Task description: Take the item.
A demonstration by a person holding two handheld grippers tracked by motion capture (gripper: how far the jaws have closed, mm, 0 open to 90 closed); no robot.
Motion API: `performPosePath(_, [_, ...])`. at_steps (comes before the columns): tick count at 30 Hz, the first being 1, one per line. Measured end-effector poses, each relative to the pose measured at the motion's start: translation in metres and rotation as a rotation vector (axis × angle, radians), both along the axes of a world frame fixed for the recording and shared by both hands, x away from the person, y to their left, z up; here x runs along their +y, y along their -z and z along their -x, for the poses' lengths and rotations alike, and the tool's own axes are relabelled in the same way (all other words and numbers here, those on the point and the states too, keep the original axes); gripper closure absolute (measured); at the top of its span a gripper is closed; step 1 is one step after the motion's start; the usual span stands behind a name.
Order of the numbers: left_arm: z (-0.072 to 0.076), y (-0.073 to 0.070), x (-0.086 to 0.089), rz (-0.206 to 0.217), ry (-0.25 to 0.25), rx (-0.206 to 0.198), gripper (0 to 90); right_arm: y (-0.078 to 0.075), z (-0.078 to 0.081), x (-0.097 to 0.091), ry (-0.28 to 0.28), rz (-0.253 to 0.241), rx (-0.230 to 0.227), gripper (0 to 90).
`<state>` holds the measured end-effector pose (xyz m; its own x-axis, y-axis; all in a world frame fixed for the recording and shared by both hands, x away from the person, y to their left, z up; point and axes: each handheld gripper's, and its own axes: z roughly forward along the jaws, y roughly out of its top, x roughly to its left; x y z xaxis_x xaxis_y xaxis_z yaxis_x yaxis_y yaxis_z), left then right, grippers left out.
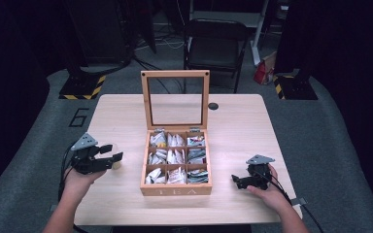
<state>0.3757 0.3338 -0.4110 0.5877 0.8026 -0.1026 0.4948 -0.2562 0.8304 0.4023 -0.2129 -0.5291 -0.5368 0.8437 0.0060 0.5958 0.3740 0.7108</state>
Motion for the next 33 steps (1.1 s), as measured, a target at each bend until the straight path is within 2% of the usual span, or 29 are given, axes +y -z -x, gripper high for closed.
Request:
performPosePath(4, [0.006, 0.008, -0.003, -0.014, 0.005, 0.016, 40.6, 0.0, 0.0, 0.0, 0.002, 0.0, -0.004, 0.0])
performPosePath(9, [0.012, 0.014, -0.005, -0.03, 0.009, 0.015, 41.0, 0.0, 0.0, 0.0, 0.002, 0.001, -0.004, 0.0])
performPosePath(16, [0.019, 0.024, -0.006, -0.03, 0.008, 0.023, 41.3, 0.0, 0.0, 0.0, 0.002, 0.0, -0.003, 0.0])
performPosePath(21, [0.024, 0.034, -0.008, -0.006, 0.006, 0.021, 41.3, 0.0, 0.0, 0.0, 0.002, 0.0, -0.004, 0.0])
performPosePath(28, [0.027, 0.045, -0.011, -0.005, 0.021, 0.024, 41.5, 0.0, 0.0, 0.0, 0.0, 0.0, -0.001, 0.0])
performPosePath(33, [0.029, 0.057, -0.014, -0.016, 0.031, 0.042, 41.7, 0.0, 0.0, 0.0, 0.002, 0.0, -0.002, 0.0])
